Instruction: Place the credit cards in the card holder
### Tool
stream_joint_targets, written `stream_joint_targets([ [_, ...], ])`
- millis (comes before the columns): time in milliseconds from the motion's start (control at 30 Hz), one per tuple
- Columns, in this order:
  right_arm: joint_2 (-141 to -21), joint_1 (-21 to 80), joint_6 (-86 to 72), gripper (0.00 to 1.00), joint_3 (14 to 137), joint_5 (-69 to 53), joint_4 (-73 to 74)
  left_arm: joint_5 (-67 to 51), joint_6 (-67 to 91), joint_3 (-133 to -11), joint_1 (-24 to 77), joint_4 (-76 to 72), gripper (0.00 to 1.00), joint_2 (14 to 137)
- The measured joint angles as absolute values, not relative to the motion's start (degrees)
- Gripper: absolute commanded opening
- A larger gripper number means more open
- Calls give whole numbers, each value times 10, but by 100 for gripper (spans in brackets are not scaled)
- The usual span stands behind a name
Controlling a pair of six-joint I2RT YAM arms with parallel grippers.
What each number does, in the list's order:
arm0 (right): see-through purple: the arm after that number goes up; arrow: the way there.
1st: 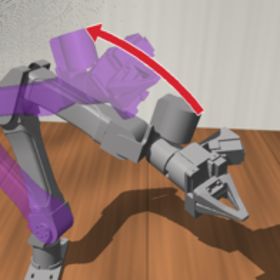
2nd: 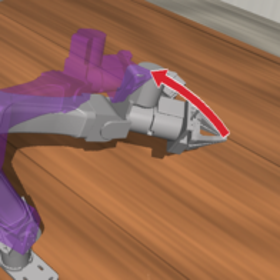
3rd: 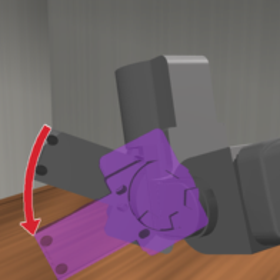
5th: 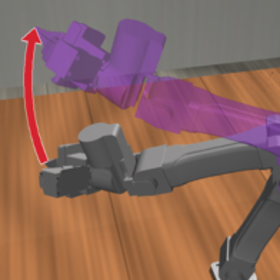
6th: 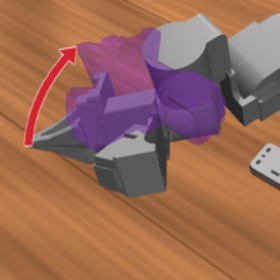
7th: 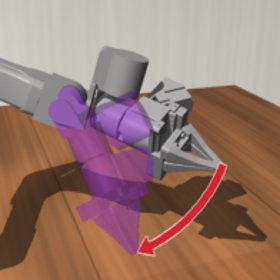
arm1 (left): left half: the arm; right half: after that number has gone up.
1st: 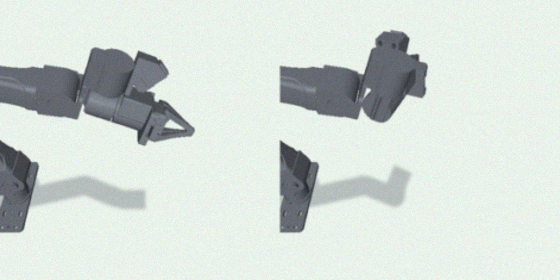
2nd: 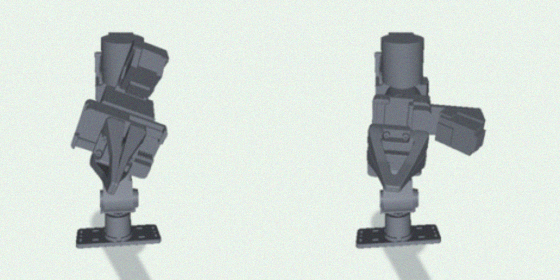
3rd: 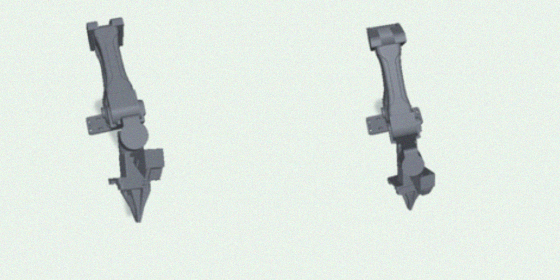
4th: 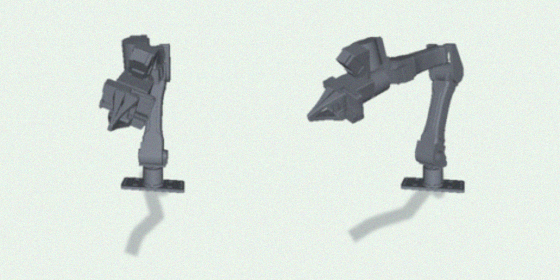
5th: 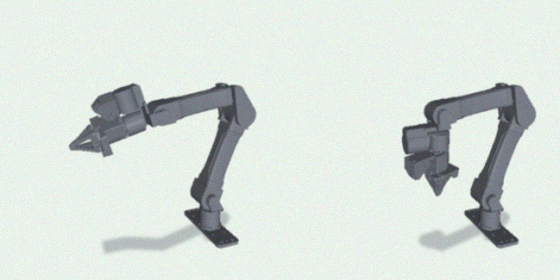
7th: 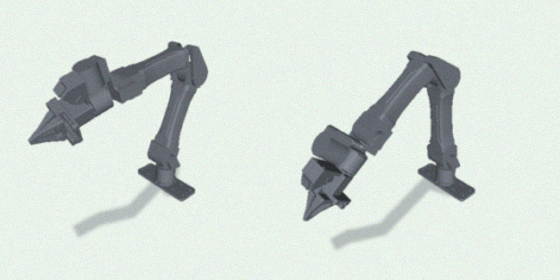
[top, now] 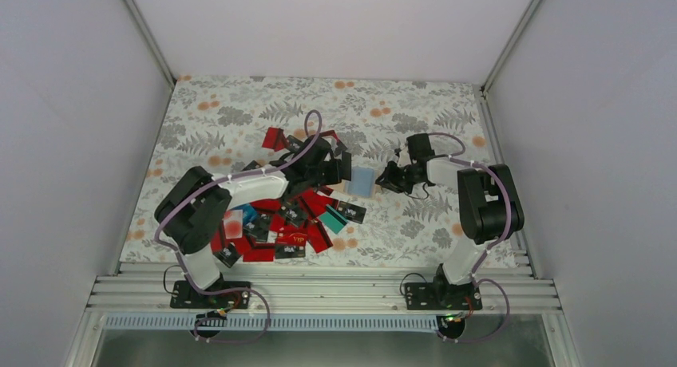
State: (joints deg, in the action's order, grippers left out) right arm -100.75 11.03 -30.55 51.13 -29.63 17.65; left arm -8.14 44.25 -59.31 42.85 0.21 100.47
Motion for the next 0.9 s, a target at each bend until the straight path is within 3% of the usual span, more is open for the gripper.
stream_joint_targets([
  [900,-1012,110,-304,18,507,-306,158,-95,473,-573,425,-45,2,1051],
])
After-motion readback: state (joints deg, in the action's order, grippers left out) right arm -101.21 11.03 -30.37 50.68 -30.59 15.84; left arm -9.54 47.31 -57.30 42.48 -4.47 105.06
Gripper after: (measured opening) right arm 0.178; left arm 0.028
